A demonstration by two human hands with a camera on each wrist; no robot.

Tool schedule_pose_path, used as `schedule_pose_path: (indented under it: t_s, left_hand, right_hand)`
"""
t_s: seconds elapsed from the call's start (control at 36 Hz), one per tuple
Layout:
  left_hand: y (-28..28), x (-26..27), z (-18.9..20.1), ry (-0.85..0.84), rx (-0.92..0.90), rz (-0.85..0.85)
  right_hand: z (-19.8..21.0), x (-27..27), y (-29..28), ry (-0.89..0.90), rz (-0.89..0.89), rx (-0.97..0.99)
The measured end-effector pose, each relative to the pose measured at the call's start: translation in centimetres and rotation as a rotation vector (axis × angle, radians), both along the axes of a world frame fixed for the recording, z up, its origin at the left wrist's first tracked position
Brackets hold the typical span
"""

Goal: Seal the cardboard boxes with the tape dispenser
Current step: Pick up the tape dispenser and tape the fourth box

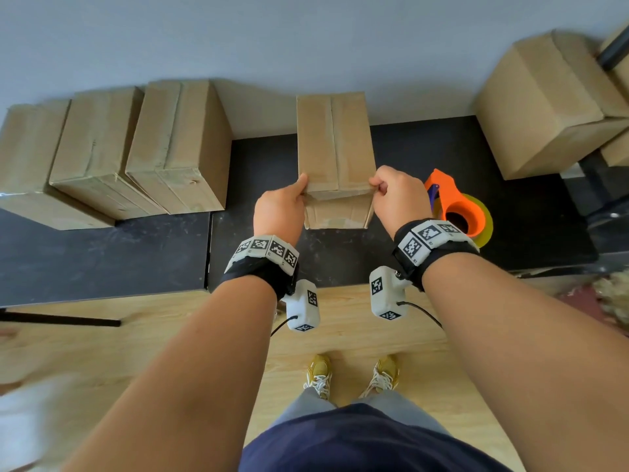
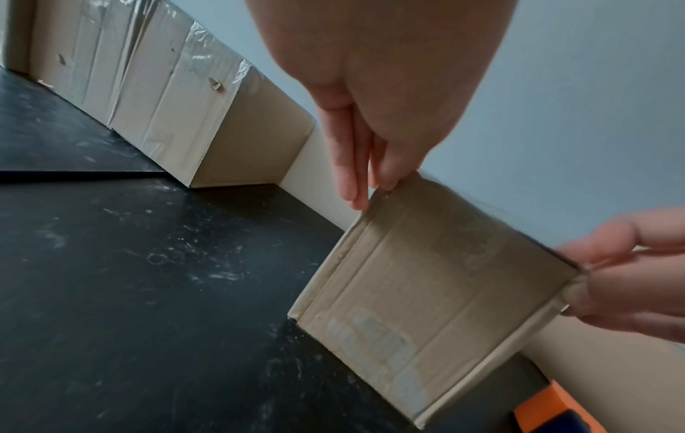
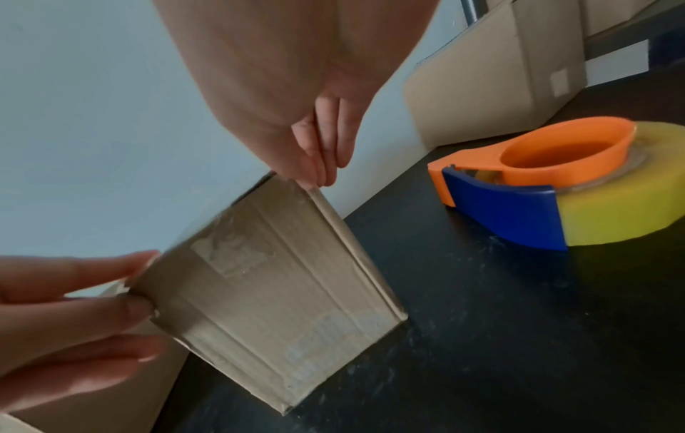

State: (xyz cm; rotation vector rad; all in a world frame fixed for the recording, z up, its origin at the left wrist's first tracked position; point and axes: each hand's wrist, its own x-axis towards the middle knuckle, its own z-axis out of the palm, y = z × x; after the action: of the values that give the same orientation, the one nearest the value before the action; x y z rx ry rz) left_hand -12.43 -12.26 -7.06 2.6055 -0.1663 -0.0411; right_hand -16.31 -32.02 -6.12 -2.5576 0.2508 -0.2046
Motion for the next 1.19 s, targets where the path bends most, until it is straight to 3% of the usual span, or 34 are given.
schedule_pose_path:
  t_s: [0.17,0.25,0.44,0.64,1.03,1.19]
  left_hand:
    - [0.3,-1.0,0.3,0.068,-0.196,0.055]
    - [0.3,-1.2,0.9,0.058,-0.201,0.042]
    - [0.4,-1.1,0.8,0.005,-0.047,-0.008]
    - [0.2,-0.3,0.9,0.03,0.346,-0.144]
    - [-0.9,-0.2,0.7,0.005,0.426,-0.112]
    - [-0.8,-0.8,0.6,-0.019,0.423,-0.104]
  right_hand:
    - [0.7,-0.4,0.5,0.073,-0.042,0.044]
    - [1.0,-0.6,0.5,0.072,-0.045,0.06]
    - [0.5,-0.8,0.4,0.05,-0.002,-0.005]
    - [0.4,-0.4,0.4,0.039,0.054,-0.12]
    - [0.8,-0.2,1.8,0.064,-0.008,-0.19]
    - [1.1,0.7,3.0,0.131,-0.026,-0.331]
